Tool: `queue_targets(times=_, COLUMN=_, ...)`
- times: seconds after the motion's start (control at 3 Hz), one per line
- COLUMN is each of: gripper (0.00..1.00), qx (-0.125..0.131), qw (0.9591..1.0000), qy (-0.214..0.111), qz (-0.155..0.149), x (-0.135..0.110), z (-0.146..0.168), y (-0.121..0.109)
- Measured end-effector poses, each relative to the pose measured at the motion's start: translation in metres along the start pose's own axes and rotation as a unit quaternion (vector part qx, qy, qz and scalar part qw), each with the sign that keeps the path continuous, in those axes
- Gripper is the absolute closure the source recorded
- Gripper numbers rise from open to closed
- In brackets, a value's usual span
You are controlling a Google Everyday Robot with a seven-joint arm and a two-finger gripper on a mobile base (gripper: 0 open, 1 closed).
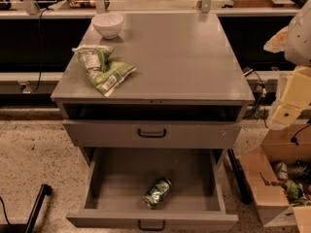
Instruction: Pick green can from middle drawer and place on counter
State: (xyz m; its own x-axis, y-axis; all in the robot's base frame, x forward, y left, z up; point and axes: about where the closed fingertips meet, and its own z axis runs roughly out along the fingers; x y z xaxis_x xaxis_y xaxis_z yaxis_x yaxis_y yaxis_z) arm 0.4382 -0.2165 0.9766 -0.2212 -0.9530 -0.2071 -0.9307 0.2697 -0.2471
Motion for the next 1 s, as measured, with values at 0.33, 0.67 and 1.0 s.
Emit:
queue_targets(times=0.33, gripper=0.00, qx=0.000, qw=1.0000, qy=0.000, qz=0.000, x=0.000, z=0.000, y=0.000)
queue_targets(times=0.67, gripper=0.00, qx=-0.010, qw=0.9996, qy=-0.010, qz=-0.022, x=-0.012, z=0.030, y=0.003)
queue_targets(times=1.0, gripper=0.00, qx=-0.037, qw=0.9931, qy=-0.055, qz=-0.097, x=-0.057, z=0.100, y=0.039)
